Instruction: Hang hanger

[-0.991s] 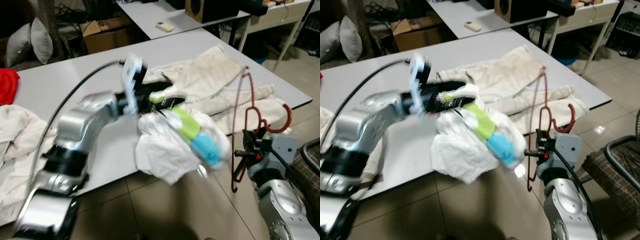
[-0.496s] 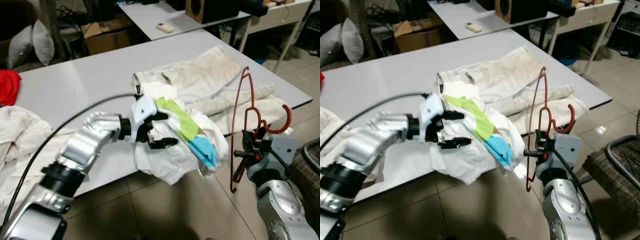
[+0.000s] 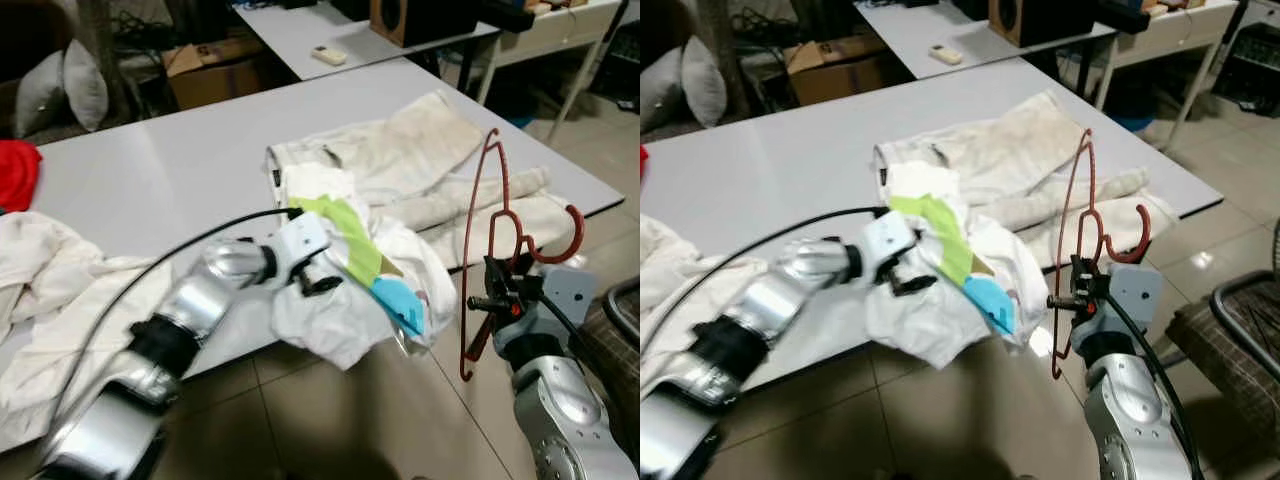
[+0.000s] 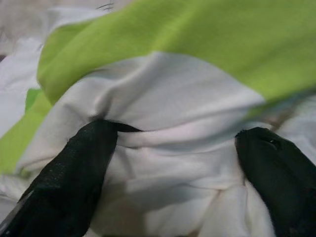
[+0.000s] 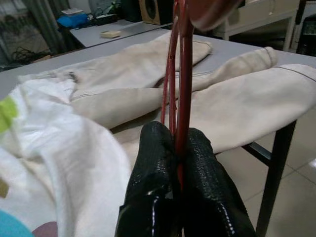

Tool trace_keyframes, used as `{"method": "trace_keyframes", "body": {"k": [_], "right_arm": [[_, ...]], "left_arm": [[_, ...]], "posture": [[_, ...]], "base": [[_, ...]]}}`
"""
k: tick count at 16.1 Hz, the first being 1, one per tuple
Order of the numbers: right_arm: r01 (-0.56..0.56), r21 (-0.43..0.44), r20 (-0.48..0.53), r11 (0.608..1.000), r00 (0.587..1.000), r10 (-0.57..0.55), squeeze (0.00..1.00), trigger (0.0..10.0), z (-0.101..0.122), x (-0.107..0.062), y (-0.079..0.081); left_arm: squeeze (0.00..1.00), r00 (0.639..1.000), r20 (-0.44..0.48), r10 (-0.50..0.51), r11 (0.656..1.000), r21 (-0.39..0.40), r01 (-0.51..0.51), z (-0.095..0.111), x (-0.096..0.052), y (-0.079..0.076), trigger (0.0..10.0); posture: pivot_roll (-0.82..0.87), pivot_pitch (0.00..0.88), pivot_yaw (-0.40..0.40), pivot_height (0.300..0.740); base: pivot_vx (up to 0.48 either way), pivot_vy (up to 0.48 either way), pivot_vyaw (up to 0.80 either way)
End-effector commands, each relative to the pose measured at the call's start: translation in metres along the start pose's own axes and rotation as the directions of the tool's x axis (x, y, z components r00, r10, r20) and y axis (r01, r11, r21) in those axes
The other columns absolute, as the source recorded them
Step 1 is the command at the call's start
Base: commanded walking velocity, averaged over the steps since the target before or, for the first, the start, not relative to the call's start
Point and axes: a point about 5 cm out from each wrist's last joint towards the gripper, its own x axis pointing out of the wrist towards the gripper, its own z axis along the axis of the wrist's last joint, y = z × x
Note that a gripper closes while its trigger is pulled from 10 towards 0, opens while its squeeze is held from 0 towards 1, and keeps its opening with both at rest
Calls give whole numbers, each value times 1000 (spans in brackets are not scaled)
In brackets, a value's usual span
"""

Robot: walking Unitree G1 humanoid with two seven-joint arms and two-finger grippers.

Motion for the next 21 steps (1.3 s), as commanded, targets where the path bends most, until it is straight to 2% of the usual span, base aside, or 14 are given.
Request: {"method": "trace_keyframes", "body": {"k": [1,4,6,10,11,12,13,14,15,16,17,19,20,21], "right_arm": [[3,-2,5,1000,1000,-3,0,10000,0,1,0],[2,-3,9,1000,1000,-2,0,10000,1,2,0],[9,-6,10,1000,1000,-9,0,10000,1,1,-2],[13,-8,11,1000,1000,-13,0,10000,2,1,-2],[13,-8,12,1000,1000,-13,0,10000,2,1,-2],[12,-8,12,1000,1000,-12,0,10000,2,1,-2],[10,-9,12,1000,1000,-10,0,10000,2,1,-2],[9,-9,11,1000,1000,-9,0,10000,2,1,-3],[10,-9,11,1000,1000,-10,0,10000,2,0,-3],[11,-9,11,1000,1000,-11,0,10000,2,0,-3],[14,-8,12,1000,1000,-14,0,10000,2,0,-3],[19,-5,13,1000,1000,-19,0,10000,2,-1,-4],[20,-3,13,1000,1000,-20,0,10000,1,-2,-4],[20,-3,13,1000,1000,-20,0,10000,1,-2,-3]], "left_arm": [[0,996,-52,69,997,-22,-70,-10,3,6,10000],[0,940,-157,301,939,-123,-321,-21,8,29,10000],[0,846,-260,466,853,-123,-508,-36,-6,50,10000],[0,659,-378,650,676,-109,-729,-61,-43,78,10000],[0,635,-382,671,646,-118,-754,-63,-49,83,10000],[0,659,-336,673,643,-175,-746,-57,-48,85,10000],[0,778,-185,601,714,-313,-626,-39,-37,83,10000],[0,826,-78,559,748,-382,-542,-28,-32,82,10000],[59,866,-5,500,802,-375,-465,-21,-30,80,10000],[843,879,9,476,826,-349,-443,-20,-30,79,10000],[1000,914,40,404,887,-261,-380,-19,-32,77,10000],[1000,944,37,328,942,-91,-324,-21,-40,77,10000],[1000,965,17,262,962,74,-262,-25,-53,79,10000],[373,973,12,231,967,110,-231,-27,-59,81,10000]], "posture": [[-43,25,106,740],[-54,24,110,740],[-61,22,112,740],[-64,20,113,740],[-63,21,111,740],[-62,21,110,740],[-58,24,108,740],[-56,25,110,740],[-54,27,111,740],[-53,27,113,740],[-52,28,120,740],[-46,28,123,740],[-39,27,127,740],[-32,27,132,740]], "base": [[0,0,0],[0,0,0],[0,0,0],[0,0,0],[0,0,0],[0,0,0],[0,0,0],[0,0,0],[0,0,0],[0,0,0],[0,0,0],[0,0,0],[0,0,0],[0,0,0]]}}
